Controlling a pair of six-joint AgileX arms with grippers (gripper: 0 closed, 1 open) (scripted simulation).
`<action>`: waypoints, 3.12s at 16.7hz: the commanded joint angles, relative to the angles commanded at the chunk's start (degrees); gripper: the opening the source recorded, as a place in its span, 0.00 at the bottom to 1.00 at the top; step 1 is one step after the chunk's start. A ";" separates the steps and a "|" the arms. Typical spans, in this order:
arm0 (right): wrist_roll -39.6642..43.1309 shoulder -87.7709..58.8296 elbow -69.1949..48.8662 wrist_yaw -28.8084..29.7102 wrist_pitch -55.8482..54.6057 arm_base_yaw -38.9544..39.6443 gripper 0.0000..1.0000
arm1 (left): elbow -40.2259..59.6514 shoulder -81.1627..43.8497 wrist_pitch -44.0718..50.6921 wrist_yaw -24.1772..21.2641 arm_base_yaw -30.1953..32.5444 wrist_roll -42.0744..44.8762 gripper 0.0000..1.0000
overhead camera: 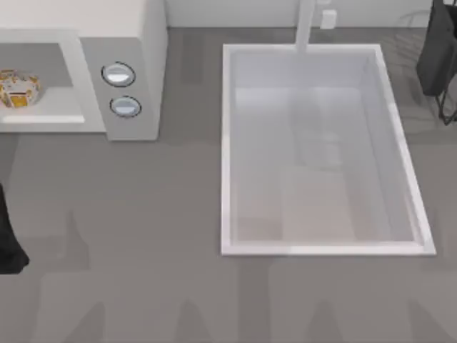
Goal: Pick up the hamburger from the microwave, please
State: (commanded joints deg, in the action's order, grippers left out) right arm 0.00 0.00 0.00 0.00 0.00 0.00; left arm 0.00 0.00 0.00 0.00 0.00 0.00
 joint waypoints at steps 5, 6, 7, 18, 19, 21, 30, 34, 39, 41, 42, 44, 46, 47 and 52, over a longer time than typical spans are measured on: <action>0.00 0.00 0.00 0.00 0.00 0.00 1.00 | 0.00 0.00 0.00 0.00 0.00 0.00 1.00; 0.00 0.00 0.00 0.00 0.00 0.00 1.00 | 0.00 0.00 0.00 0.00 0.00 0.00 1.00; 0.00 0.00 0.00 0.00 0.00 0.00 1.00 | 0.00 0.00 0.00 0.00 0.00 0.00 1.00; 0.00 0.00 0.00 0.00 0.00 0.00 1.00 | 0.00 0.00 0.00 0.00 0.00 0.00 1.00; 0.00 0.00 0.00 0.00 0.00 0.00 1.00 | 0.00 0.00 0.00 0.00 0.00 0.00 1.00; 0.00 0.00 0.00 0.00 0.00 0.00 1.00 | 0.00 0.00 0.00 0.00 0.00 0.00 1.00; 0.00 0.00 0.00 0.00 0.00 0.00 1.00 | 6.04 -12.35 -6.65 -1.05 -0.84 0.41 1.00; 0.00 0.00 0.00 0.00 0.00 0.00 1.00 | 14.55 -32.04 -16.02 -2.52 -2.02 0.99 1.00; 0.00 0.00 0.00 0.00 0.00 0.00 1.00 | 27.54 -64.26 -30.33 -4.77 -3.83 1.88 1.00; 0.00 0.00 0.00 0.00 0.00 0.00 1.00 | 32.92 -78.02 -36.25 -5.70 -4.58 2.24 1.00; 0.00 0.00 0.00 0.00 0.00 0.00 1.00 | 35.56 -84.84 -39.16 -6.16 -4.94 2.42 1.00; 0.00 0.00 0.00 0.00 0.00 0.00 1.00 | 40.65 -98.07 -44.76 -7.04 -5.65 2.77 1.00; 0.00 0.00 0.00 0.00 0.00 0.00 1.00 | 45.36 -110.36 -49.95 -7.85 -6.31 3.09 1.00; 0.00 0.00 0.00 0.00 0.00 0.00 1.00 | 47.52 -116.01 -52.34 -8.23 -6.61 3.24 1.00; 0.00 0.00 0.00 0.00 0.00 0.00 1.00 | 55.67 -136.66 -61.30 -9.64 -7.74 3.79 1.00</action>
State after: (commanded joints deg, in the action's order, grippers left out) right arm 0.00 0.00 0.00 0.00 0.00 0.00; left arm 55.67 -136.66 -61.30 -9.64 -7.74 3.79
